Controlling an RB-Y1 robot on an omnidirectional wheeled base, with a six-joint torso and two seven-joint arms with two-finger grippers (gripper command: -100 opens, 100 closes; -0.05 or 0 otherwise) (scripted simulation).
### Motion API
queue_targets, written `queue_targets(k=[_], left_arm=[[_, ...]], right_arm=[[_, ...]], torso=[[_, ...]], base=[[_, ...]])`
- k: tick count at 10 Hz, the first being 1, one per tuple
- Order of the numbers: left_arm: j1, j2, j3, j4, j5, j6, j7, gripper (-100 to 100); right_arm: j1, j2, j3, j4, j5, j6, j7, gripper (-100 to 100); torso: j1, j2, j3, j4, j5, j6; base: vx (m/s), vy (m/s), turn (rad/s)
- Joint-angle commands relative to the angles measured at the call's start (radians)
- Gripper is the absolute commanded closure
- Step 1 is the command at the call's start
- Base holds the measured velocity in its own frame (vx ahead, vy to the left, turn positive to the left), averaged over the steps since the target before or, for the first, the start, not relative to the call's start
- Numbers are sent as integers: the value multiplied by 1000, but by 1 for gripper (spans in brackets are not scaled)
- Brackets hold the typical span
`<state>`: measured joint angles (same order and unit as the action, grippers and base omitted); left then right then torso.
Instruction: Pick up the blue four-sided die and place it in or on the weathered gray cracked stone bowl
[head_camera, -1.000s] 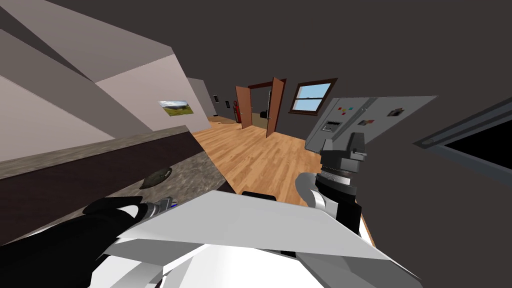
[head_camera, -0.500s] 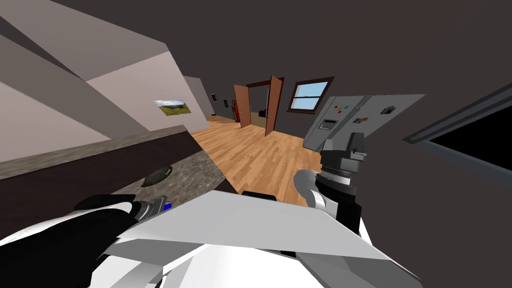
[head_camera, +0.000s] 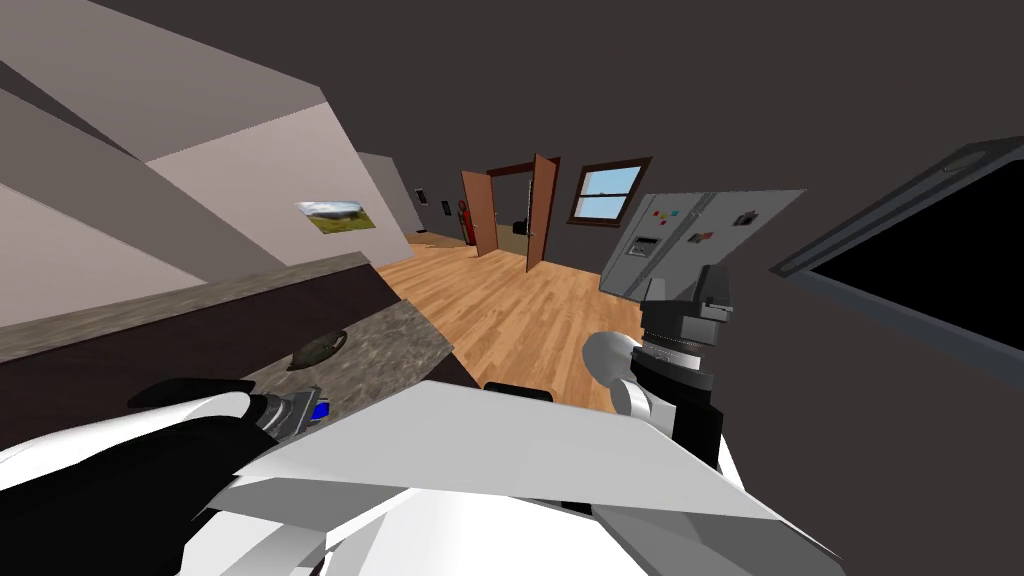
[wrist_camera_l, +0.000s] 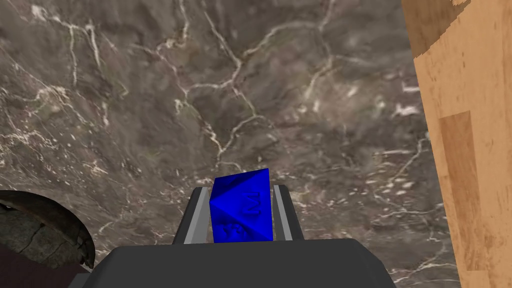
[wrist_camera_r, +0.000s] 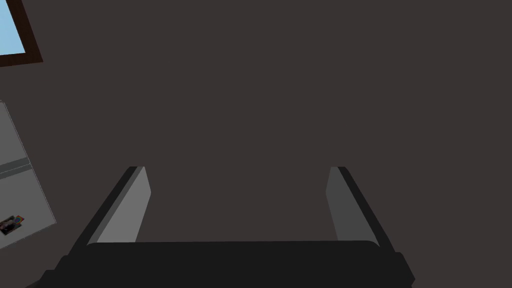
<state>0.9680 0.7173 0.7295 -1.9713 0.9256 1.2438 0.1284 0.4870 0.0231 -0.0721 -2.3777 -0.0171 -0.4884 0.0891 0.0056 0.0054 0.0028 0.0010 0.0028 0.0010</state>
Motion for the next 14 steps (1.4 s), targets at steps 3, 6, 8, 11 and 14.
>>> queue_targets(k=[3,6,8,11,14], left_arm=[[-29,91,36,116,50,-7,-65,100],[-37,120,48,169,67,-8,-86,100],[-54,178,72,242,104,-8,-129,100],[-62,206,84,302,122,-8,-151,100],[-79,260,107,397,159,-9,-195,100]], right_arm=[[0,0,0,0,0,0,0,0],[0,0,0,0,0,0,0,0],[0,0,0,0,0,0,0,0],[0,0,0,0,0,0,0,0],[0,0,0,0,0,0,0,0]], torso=[[1,-2,-1,0,0,1],[0,-2,-1,0,0,1],[1,-3,-2,-1,0,1],[2,-3,-2,-1,0,2],[1,-3,-1,0,-1,3]], base=[[-63,28,-124],[-49,18,-70],[-59,33,-133],[-41,35,-83],[-53,30,-139]])
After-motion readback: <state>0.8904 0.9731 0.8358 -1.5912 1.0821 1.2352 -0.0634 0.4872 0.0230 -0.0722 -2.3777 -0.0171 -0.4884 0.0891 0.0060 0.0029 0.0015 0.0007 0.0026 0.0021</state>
